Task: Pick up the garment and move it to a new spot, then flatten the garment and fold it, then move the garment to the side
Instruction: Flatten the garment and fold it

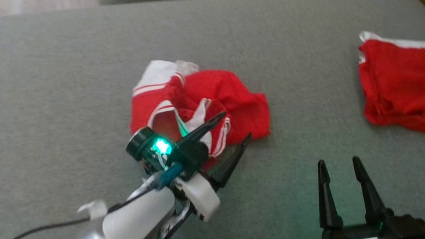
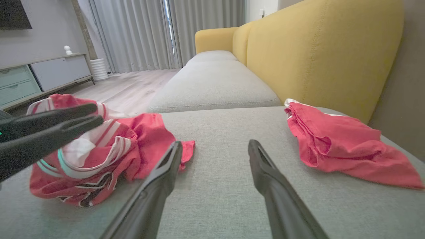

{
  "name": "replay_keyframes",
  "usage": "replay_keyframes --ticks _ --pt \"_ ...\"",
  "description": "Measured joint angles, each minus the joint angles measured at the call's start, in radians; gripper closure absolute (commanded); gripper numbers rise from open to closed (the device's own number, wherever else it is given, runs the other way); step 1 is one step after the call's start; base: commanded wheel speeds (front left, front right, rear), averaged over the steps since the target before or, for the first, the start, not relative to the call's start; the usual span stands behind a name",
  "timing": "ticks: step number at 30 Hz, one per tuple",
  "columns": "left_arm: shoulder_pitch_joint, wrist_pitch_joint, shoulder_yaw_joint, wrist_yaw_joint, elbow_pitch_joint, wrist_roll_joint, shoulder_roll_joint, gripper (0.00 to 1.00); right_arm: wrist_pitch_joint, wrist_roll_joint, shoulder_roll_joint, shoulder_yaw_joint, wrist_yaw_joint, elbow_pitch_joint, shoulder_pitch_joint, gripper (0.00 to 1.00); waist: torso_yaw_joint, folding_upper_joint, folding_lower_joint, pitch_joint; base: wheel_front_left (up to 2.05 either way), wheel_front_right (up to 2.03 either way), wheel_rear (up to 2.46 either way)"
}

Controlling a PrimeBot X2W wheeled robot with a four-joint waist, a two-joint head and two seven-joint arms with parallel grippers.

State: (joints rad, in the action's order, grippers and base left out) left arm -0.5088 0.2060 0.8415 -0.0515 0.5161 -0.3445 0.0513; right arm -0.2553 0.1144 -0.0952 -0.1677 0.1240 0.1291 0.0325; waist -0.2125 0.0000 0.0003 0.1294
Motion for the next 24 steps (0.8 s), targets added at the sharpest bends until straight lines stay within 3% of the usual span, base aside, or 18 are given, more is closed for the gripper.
replay_keyframes --ticks 8,9,10,11,20,24 --pt "-0.112 -0.083 0.089 -0.078 0.201 -0.103 -0.002 0.00 0.000 0.000 0.005 0.003 0.000 -0.001 -0.025 0.00 -0.079 0.0000 0.0000 0.075 0.00 0.00 0.00" --pt "-0.121 -0.088 0.098 -0.088 0.221 -0.110 -0.002 0.09 0.000 0.000 0.007 0.004 0.000 0.001 -0.025 0.00 -0.086 0.0000 -0.0001 0.079 0.00 0.00 0.00" --pt "-0.127 -0.092 0.101 -0.097 0.233 -0.119 -0.002 0.58 0.000 0.000 0.009 0.004 0.000 0.001 -0.025 0.00 -0.091 0.0000 -0.0001 0.082 0.00 0.00 0.00" --pt "-0.133 -0.090 0.105 -0.104 0.242 -0.128 -0.002 1.00 0.000 0.000 0.010 0.004 0.000 0.002 -0.025 0.00 -0.094 0.0000 -0.0002 0.084 0.00 0.00 0.00" --pt "-0.170 -0.035 0.148 -0.123 0.253 -0.228 -0.002 1.00 0.000 0.000 0.019 0.004 0.000 0.005 -0.025 0.00 -0.086 0.0000 -0.0003 0.045 0.00 0.00 0.00" --pt "-0.213 0.001 0.158 -0.050 0.190 -0.303 -0.002 1.00 0.000 0.000 0.019 0.003 0.000 0.009 -0.023 0.00 -0.079 0.0000 -0.0004 0.012 0.00 0.00 0.00"
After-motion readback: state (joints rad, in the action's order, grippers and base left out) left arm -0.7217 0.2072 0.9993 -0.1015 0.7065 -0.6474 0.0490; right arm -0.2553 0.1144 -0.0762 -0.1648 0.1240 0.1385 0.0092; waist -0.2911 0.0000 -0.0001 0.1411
